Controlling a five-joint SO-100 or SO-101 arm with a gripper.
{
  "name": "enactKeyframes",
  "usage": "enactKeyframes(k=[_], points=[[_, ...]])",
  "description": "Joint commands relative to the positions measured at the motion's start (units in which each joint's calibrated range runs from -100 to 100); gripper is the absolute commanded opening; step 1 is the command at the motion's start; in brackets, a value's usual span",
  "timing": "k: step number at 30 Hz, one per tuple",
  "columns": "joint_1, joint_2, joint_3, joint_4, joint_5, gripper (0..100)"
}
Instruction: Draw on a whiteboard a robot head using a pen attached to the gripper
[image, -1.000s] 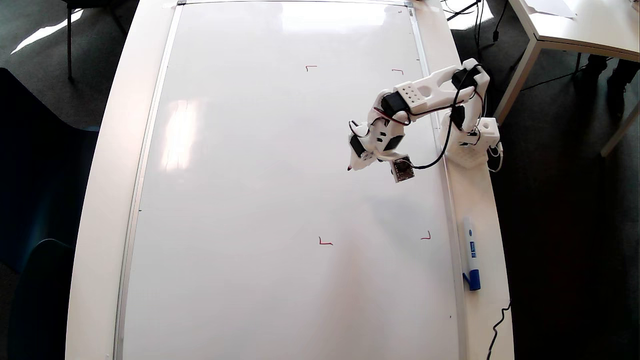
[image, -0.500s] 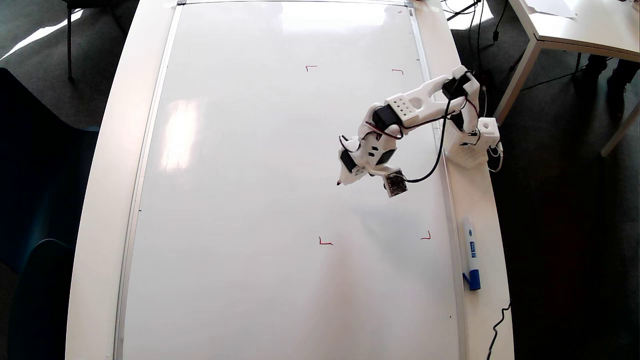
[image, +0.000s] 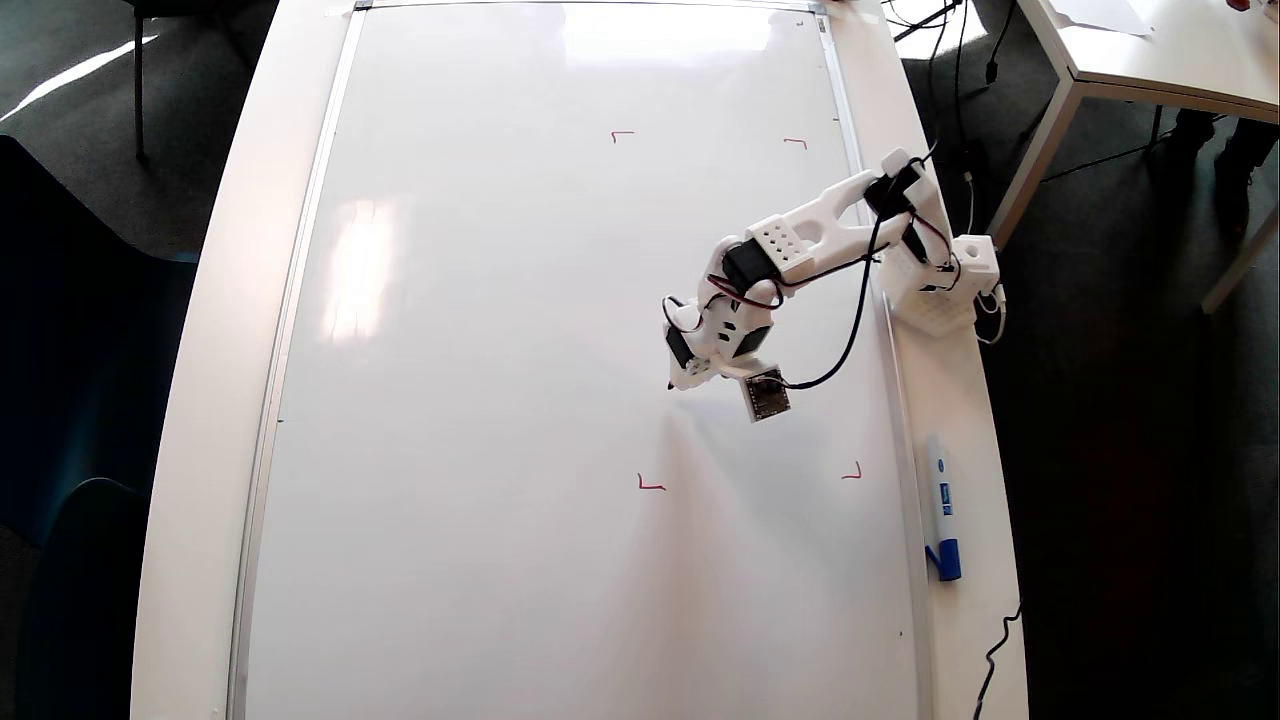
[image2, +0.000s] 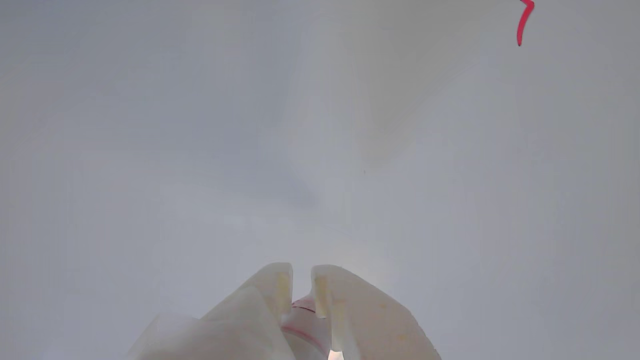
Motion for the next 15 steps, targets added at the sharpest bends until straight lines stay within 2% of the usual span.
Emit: enactKeyframes(k=[1, 15], points=[[0.4, 0.1, -2.1, -0.3, -0.4, 1], [0.4, 3.0, -1.2, 0.7, -0.4, 1]])
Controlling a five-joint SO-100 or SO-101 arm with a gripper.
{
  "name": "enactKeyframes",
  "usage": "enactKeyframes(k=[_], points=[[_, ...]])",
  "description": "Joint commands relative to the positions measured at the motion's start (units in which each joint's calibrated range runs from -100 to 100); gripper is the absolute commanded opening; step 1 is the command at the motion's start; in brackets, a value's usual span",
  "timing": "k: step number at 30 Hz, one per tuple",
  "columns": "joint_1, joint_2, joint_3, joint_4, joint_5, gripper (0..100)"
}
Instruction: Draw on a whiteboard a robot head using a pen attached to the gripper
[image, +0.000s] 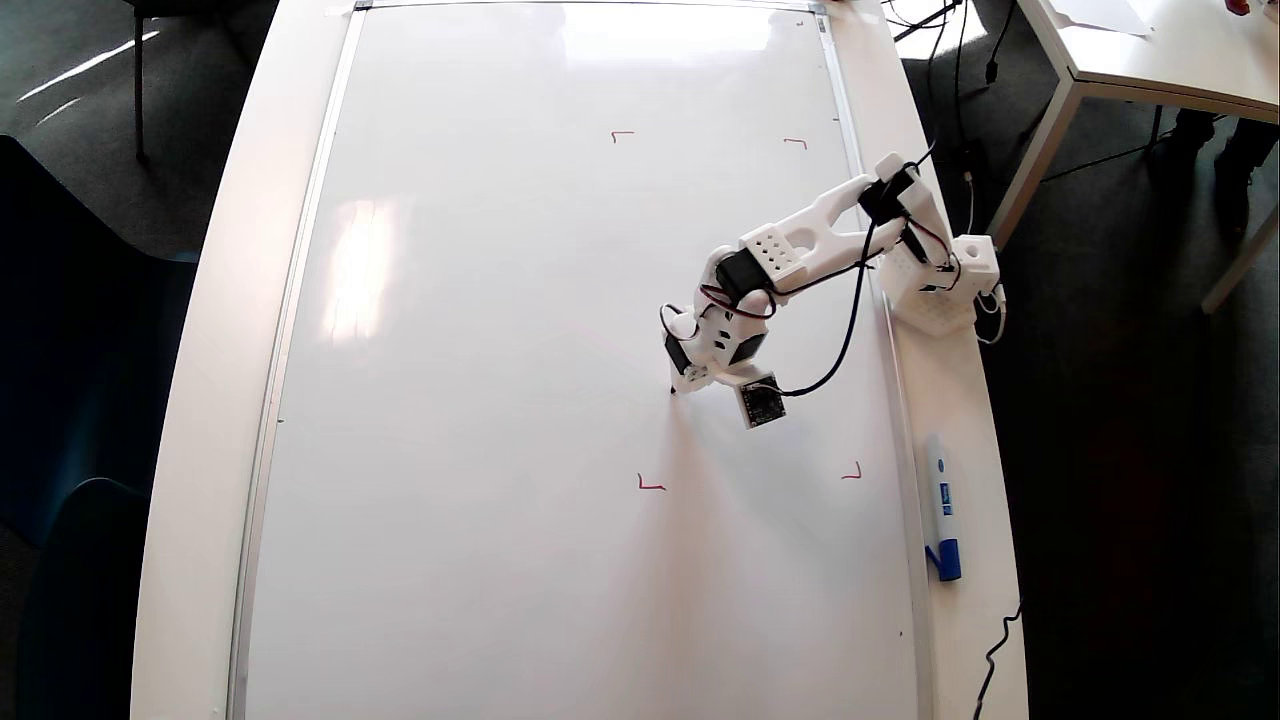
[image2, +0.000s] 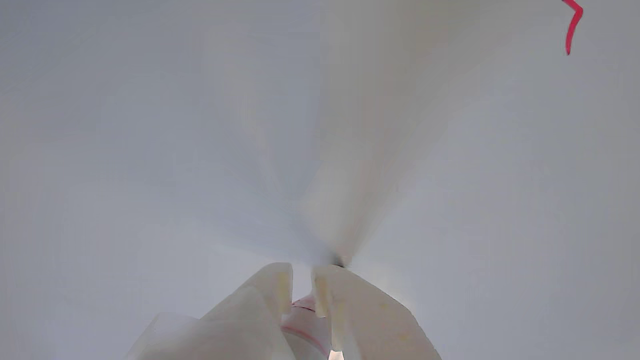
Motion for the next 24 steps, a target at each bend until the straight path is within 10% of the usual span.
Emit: enactKeyframes(k=[1, 24], points=[[0.4, -0.1, -1.2, 0.5, -0.2, 1], [0.2, -1.1, -1.0, 14.6, -2.2, 1]])
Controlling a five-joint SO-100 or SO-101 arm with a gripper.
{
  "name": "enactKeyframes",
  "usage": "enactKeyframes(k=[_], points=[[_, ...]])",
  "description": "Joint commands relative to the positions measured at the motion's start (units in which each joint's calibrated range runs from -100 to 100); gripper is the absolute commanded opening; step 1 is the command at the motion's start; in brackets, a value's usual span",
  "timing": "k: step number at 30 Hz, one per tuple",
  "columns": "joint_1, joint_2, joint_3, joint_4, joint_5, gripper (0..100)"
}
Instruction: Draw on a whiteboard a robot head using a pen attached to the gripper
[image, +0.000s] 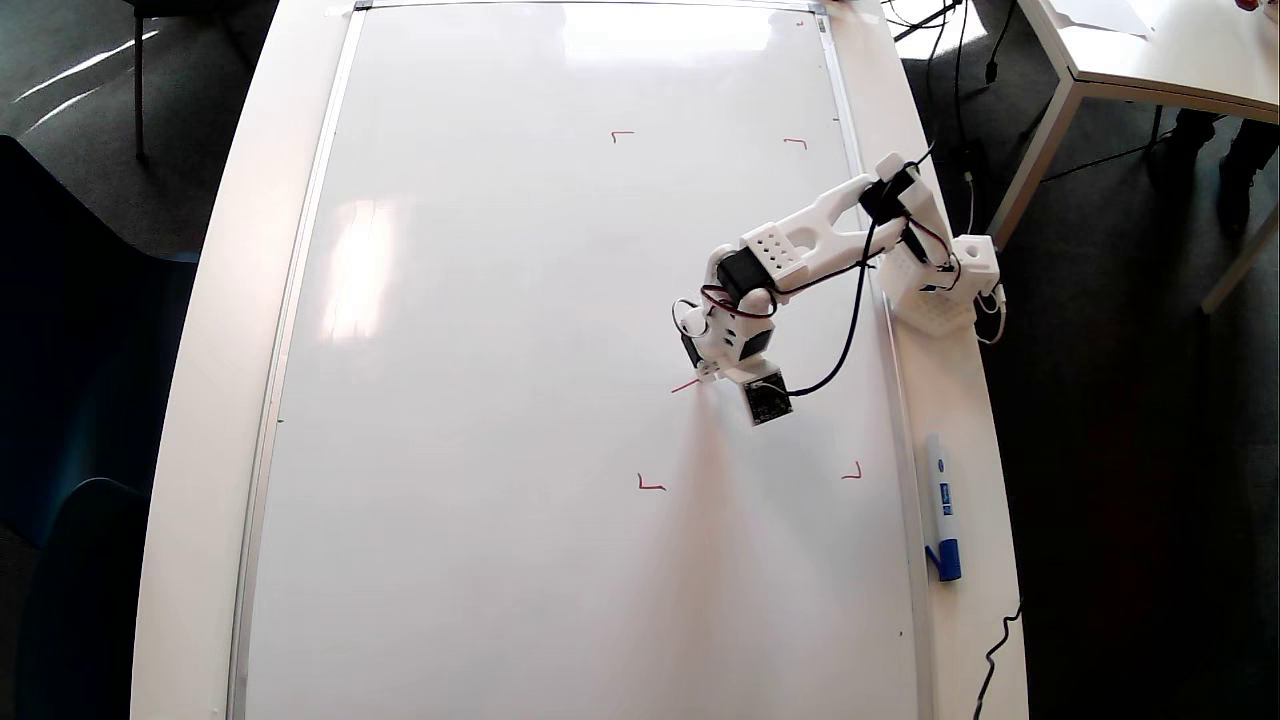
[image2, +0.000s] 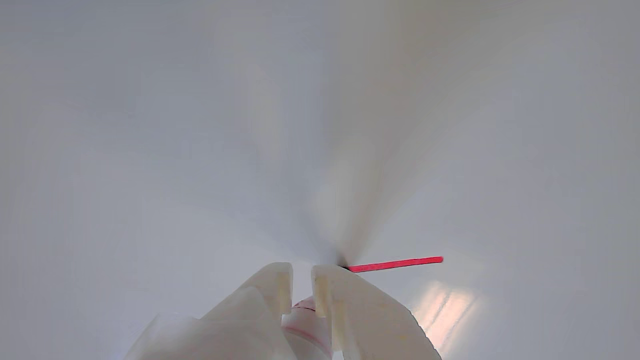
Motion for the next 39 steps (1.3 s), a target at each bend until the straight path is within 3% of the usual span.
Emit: enactKeyframes(k=[1, 18, 39], points=[[0.2, -1.2, -0.6, 2.9, 0.0, 1], [-2.5, -24.8, 38.2, -8.2, -0.9, 1], [0.3, -44.0, 57.4, -10.0, -0.8, 1]])
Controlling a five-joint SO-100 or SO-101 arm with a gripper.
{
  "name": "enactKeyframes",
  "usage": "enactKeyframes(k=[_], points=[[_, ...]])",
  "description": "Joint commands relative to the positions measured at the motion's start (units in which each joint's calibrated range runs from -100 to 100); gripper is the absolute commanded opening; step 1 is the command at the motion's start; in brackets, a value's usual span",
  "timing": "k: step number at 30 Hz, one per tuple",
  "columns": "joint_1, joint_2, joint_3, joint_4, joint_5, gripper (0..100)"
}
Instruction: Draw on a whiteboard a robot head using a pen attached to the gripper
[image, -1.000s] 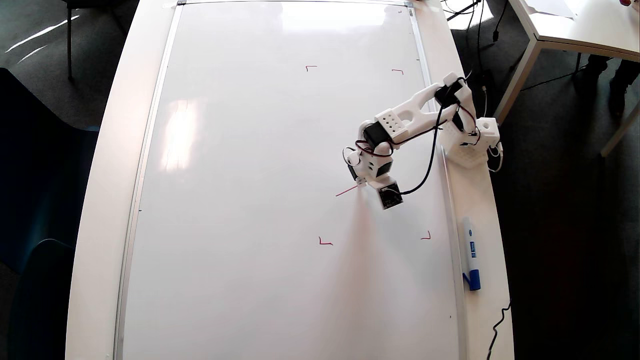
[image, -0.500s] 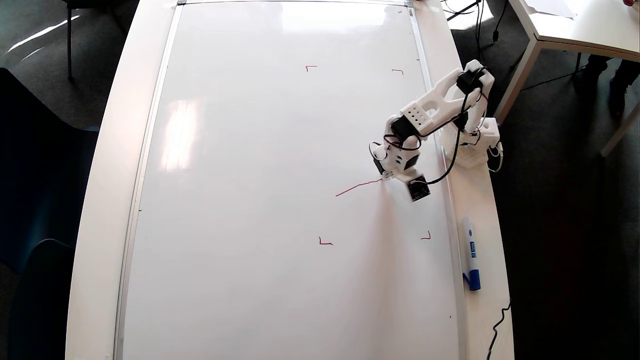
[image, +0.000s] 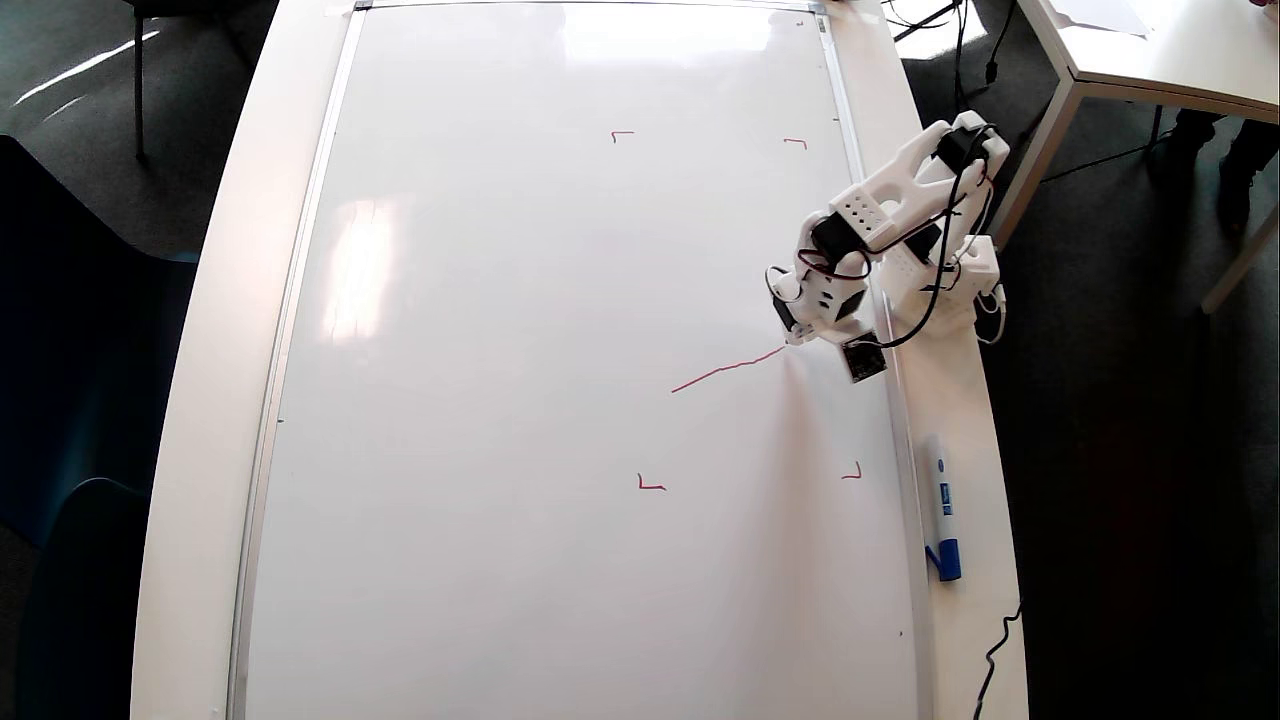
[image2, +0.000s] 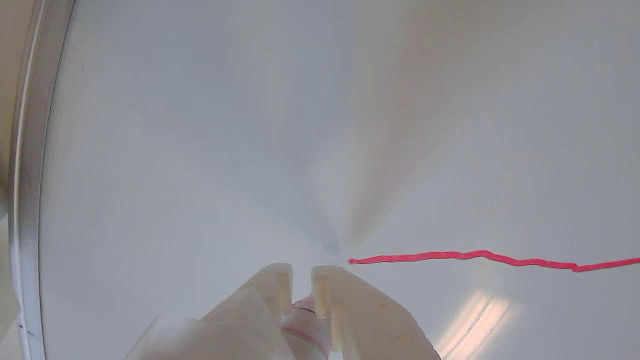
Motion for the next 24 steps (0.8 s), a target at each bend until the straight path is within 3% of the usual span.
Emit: enactKeyframes(k=[1, 6, 24], points=[[3.4, -3.9, 0.7, -0.1, -0.2, 1], [7.5, -4.0, 2.4, -0.1, 0.0, 1], [-1.0, -3.9, 2.5, 0.0, -0.1, 1]])
